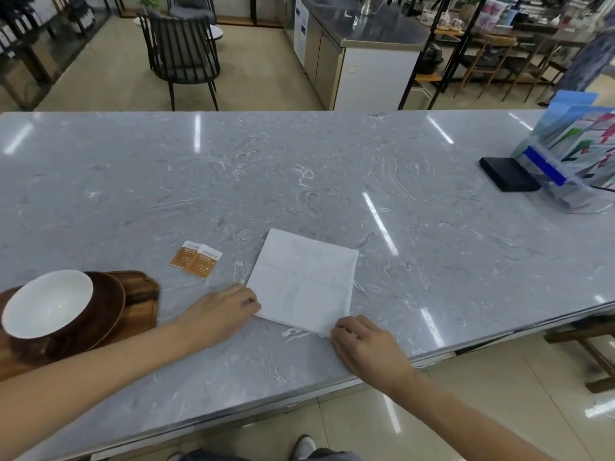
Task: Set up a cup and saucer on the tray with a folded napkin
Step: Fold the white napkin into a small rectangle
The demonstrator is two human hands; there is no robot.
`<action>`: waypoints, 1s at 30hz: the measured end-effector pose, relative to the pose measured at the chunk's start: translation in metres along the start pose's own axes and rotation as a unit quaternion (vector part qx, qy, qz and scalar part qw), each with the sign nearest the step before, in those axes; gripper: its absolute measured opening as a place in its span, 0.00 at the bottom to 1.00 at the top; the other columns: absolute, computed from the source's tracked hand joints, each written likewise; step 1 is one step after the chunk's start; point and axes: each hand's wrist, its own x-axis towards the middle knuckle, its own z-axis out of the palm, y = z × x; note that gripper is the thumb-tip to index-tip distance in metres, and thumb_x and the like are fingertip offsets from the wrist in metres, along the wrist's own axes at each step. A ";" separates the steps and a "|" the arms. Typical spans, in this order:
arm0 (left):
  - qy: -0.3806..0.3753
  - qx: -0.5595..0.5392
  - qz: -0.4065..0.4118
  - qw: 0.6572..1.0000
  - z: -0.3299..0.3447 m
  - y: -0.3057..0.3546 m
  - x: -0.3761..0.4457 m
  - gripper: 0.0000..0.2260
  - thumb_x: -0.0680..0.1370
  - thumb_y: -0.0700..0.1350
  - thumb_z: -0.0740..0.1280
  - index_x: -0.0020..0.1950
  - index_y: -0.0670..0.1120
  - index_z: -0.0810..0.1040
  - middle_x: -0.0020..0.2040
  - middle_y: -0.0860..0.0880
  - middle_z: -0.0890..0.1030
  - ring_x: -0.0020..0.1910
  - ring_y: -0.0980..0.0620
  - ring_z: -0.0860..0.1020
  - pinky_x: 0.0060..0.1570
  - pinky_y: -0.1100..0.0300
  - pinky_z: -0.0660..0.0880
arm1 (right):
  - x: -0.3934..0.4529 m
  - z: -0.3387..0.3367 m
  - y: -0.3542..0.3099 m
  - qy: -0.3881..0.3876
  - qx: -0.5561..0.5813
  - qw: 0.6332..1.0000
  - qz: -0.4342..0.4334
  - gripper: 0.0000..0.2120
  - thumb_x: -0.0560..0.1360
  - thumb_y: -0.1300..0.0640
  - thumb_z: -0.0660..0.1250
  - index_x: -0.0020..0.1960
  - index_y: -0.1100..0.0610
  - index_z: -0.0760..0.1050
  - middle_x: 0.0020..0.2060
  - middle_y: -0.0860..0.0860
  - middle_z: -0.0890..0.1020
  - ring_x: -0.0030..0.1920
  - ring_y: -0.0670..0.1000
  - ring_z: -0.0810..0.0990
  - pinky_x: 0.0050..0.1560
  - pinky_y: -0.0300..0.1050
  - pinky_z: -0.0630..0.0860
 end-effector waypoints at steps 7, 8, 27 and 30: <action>0.014 0.006 -0.025 1.000 0.004 0.003 0.003 0.25 0.53 0.30 0.79 0.47 0.48 0.84 0.44 0.52 0.83 0.41 0.51 0.82 0.22 0.63 0.75 | 0.007 0.003 0.005 -0.029 -0.073 0.997 0.011 0.15 0.58 0.63 0.79 0.43 0.53 0.82 0.35 0.47 0.83 0.29 0.51 0.78 0.17 0.40 0.68; 0.032 -0.019 -0.030 0.999 0.002 0.005 0.002 0.24 0.54 0.30 0.80 0.47 0.48 0.85 0.44 0.52 0.84 0.41 0.50 0.83 0.23 0.63 0.76 | 0.008 0.004 0.005 -0.032 -0.067 0.997 0.022 0.15 0.58 0.63 0.79 0.43 0.54 0.82 0.35 0.47 0.82 0.28 0.51 0.78 0.17 0.40 0.67; -0.081 -0.102 -0.244 0.961 0.030 0.022 0.095 0.34 0.82 0.64 0.48 0.82 0.49 0.45 0.83 0.52 0.45 0.82 0.50 0.41 0.79 0.44 0.44 | 0.094 0.052 0.037 -0.155 0.086 0.960 0.215 0.33 0.84 0.39 0.43 0.82 0.54 0.42 0.83 0.50 0.46 0.82 0.51 0.44 0.81 0.53 0.45; -0.098 -0.102 -0.265 0.954 0.039 0.013 0.084 0.38 0.79 0.70 0.45 0.82 0.51 0.41 0.82 0.56 0.40 0.81 0.54 0.38 0.78 0.41 0.42 | 0.084 0.059 0.045 -0.144 0.097 0.952 0.253 0.35 0.83 0.37 0.42 0.82 0.56 0.41 0.82 0.50 0.46 0.82 0.50 0.44 0.81 0.52 0.45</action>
